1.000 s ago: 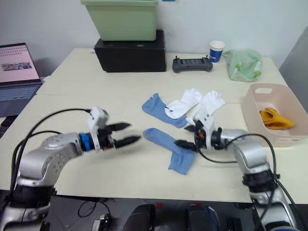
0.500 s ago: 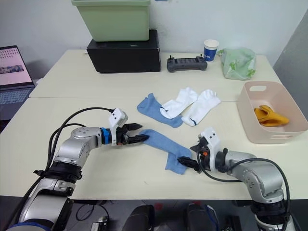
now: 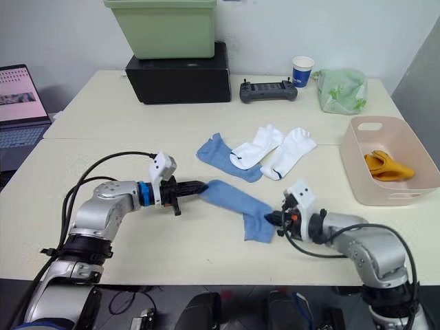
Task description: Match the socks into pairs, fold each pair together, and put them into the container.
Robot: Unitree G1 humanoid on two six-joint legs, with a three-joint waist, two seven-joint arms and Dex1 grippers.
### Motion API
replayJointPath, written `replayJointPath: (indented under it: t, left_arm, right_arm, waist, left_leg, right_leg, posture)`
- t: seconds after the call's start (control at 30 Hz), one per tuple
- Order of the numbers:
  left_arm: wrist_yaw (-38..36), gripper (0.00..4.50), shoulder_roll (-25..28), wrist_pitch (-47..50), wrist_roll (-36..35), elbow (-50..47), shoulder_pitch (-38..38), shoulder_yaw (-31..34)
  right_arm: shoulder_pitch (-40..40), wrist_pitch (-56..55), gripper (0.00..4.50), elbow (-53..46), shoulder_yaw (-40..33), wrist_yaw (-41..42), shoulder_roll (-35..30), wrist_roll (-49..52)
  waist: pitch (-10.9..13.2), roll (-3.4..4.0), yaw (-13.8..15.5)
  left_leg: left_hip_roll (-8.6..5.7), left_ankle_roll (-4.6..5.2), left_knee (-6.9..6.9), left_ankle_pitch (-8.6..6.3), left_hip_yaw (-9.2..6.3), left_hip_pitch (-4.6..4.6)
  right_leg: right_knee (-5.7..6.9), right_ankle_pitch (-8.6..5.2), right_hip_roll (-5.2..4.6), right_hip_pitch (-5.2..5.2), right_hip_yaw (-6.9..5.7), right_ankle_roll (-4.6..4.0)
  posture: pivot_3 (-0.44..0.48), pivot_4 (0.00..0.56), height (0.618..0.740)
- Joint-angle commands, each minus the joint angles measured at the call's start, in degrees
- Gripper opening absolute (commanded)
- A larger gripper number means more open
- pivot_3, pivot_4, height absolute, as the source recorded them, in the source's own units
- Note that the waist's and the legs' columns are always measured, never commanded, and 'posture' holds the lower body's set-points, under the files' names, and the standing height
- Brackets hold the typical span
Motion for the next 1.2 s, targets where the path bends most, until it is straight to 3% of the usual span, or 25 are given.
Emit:
replayJointPath:
  t: [0.03,0.2,0.3,0.43,0.57,0.67,0.83,1.13,1.2]
  left_arm:
    - [1.1,0.00,2.4,3.1,-3.4,-6.7,2.7,4.3]
    - [1.2,0.00,8.3,12.9,-11.3,-21.9,10.6,10.5]
    - [1.9,0.00,11.2,21.0,-19.7,-31.6,17.6,15.7]
    - [6.9,0.00,11.0,29.8,-30.3,-40.7,25.8,22.4]
    - [13.3,0.00,7.6,30.8,-33.5,-46.4,33.7,24.1]
    - [17.2,0.00,4.5,28.1,-31.3,-47.6,36.8,22.6]
    - [24.2,0.00,-3.5,17.6,-20.5,-43.2,39.3,15.6]
    - [27.4,0.00,-7.1,9.7,-13.4,-37.9,37.5,11.4]
    - [27.6,0.00,-7.6,9.1,-13.4,-37.2,37.0,11.4]
  right_arm:
    - [-3.2,-3.4,0.02,-0.5,1.9,6.2,-3.3,1.8]
    - [-8.4,-7.7,0.02,0.3,3.3,18.0,-11.6,3.7]
    - [-9.0,-6.9,0.02,-1.5,2.7,25.9,-17.1,8.6]
    - [-8.2,-5.6,0.02,-2.5,3.0,33.4,-22.6,13.8]
    - [-8.1,-9.3,0.02,0.2,7.1,36.5,-24.5,10.5]
    - [-9.9,-11.7,0.02,4.3,10.4,36.6,-22.5,7.3]
    - [-17.9,-24.3,0.02,21.5,21.8,37.1,-14.9,-7.9]
    - [-26.1,-35.9,0.02,39.1,24.2,36.8,-4.5,-18.5]
    - [-26.2,-36.5,0.47,39.8,23.3,36.7,-3.5,-18.9]
  waist:
    - [0.0,0.00,0.0]
    - [0.1,-0.05,-0.1]
    - [0.1,-0.05,0.1]
    - [0.1,-0.06,0.2]
    - [0.1,-0.08,0.2]
    - [0.1,-0.08,0.2]
    - [0.1,-0.08,0.1]
    - [0.1,-0.08,0.4]
    - [0.1,-0.07,0.4]
  left_leg:
    - [0.00,0.00,-0.01,0.00,-0.04,0.00]
    - [0.07,0.00,-0.01,0.00,-0.06,0.00]
    - [0.07,0.00,-0.03,0.00,-0.09,0.01]
    - [0.03,0.01,-0.03,-0.01,-0.21,0.03]
    - [0.01,0.01,0.00,-0.01,-0.26,0.11]
    - [0.02,0.02,0.00,-0.01,-0.26,0.13]
    - [-0.01,0.01,0.02,-0.01,-0.18,0.18]
    - [-0.02,0.00,0.00,0.00,-0.10,0.13]
    - [-0.02,0.00,0.00,0.00,-0.11,0.13]
  right_leg:
    - [0.00,0.00,0.00,0.02,-0.01,0.00]
    - [-0.01,0.00,-0.11,0.00,0.00,0.00]
    - [-0.07,-0.01,-0.25,0.03,-0.02,0.00]
    - [-0.11,-0.01,-0.37,0.08,-0.02,0.00]
    - [-0.11,-0.02,-0.39,0.15,0.01,0.01]
    - [-0.11,-0.01,-0.38,0.16,0.03,0.01]
    - [-0.10,-0.01,-0.36,0.18,0.10,0.00]
    - [-0.12,0.00,-0.37,0.14,0.06,-0.02]
    - [-0.12,0.00,-0.38,0.15,0.04,-0.02]
  posture:
    - [0.000,0.150,0.740]
    - [0.000,0.150,0.740]
    - [0.000,0.150,0.740]
    - [0.000,0.150,0.740]
    - [0.000,0.150,0.740]
    - [0.000,0.150,0.740]
    - [0.000,0.150,0.740]
    - [0.000,0.150,0.740]
    - [0.000,0.150,0.740]
